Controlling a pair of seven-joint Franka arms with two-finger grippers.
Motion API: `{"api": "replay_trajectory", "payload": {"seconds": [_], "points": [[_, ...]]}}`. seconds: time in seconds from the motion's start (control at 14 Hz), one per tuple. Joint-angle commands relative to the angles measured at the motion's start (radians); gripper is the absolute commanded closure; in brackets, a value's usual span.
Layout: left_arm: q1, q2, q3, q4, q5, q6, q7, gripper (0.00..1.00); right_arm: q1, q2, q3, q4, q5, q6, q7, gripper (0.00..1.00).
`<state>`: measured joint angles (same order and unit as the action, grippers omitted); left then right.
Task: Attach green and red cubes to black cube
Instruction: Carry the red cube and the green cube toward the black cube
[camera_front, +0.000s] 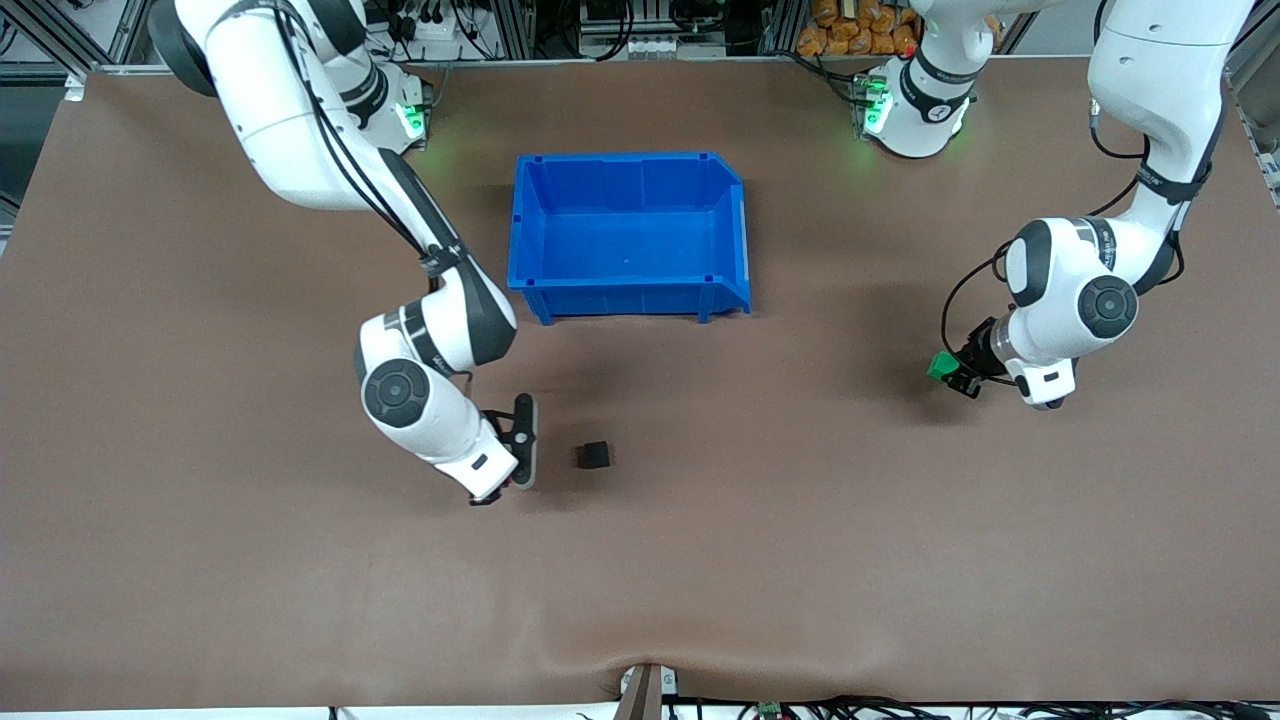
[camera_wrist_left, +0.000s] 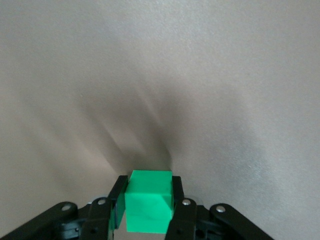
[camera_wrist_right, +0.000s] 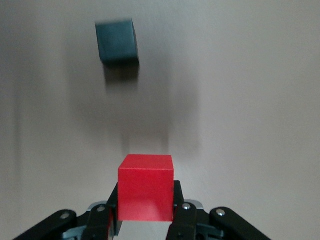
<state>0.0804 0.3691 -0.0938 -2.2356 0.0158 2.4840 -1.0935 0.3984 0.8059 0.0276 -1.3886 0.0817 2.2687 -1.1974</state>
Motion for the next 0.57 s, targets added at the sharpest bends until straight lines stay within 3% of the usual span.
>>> {"api": "replay_trajectory", "payload": {"seconds": [0.0, 0.07, 0.5], "points": [[-0.001, 0.014, -0.015, 0.021, -0.020, 0.010, -0.017, 0.89, 0.020, 0.050, 0.005, 0.051, 0.033, -0.009, 0.084, 1.00], [-0.001, 0.014, -0.015, 0.027, -0.025, 0.010, -0.022, 0.95, 0.020, 0.068, 0.005, 0.057, 0.035, -0.005, 0.088, 1.00], [-0.021, 0.044, -0.057, 0.112, -0.025, 0.004, -0.219, 1.00, 0.046, 0.142, 0.006, 0.062, 0.135, 0.124, 0.104, 1.00]]}}
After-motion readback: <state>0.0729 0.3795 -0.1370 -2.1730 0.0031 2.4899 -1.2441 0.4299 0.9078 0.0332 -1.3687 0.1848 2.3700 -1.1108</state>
